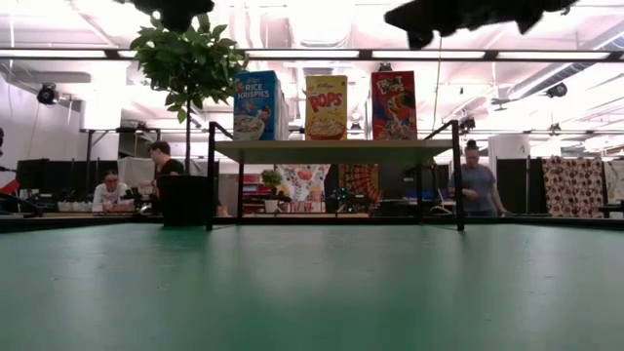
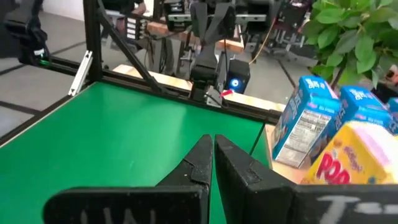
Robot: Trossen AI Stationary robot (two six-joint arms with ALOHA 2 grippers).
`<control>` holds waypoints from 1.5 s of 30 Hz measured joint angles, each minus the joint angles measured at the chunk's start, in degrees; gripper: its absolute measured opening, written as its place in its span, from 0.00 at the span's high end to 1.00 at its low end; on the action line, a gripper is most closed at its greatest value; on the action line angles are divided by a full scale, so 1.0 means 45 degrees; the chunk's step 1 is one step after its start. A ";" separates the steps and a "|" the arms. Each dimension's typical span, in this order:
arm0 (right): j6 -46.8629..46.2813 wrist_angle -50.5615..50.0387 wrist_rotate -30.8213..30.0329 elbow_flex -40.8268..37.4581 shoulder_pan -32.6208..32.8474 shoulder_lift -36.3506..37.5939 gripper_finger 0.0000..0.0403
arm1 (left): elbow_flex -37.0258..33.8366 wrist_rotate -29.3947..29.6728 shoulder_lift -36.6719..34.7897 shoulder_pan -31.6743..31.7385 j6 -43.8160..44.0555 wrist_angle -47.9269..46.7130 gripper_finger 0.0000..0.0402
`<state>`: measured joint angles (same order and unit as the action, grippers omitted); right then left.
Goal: Stack cereal on shelf
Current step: Return to Home Position
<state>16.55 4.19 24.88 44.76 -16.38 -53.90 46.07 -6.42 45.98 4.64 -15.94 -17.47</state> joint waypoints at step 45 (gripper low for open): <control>-0.0028 0.2374 -0.0199 -0.8629 -0.0005 1.0561 0.98 | -0.7058 -0.0431 -0.5270 0.0024 -0.0378 0.5221 1.00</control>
<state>16.43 14.88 23.99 5.93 -16.40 -6.38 14.31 -8.36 22.27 4.75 -17.64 6.02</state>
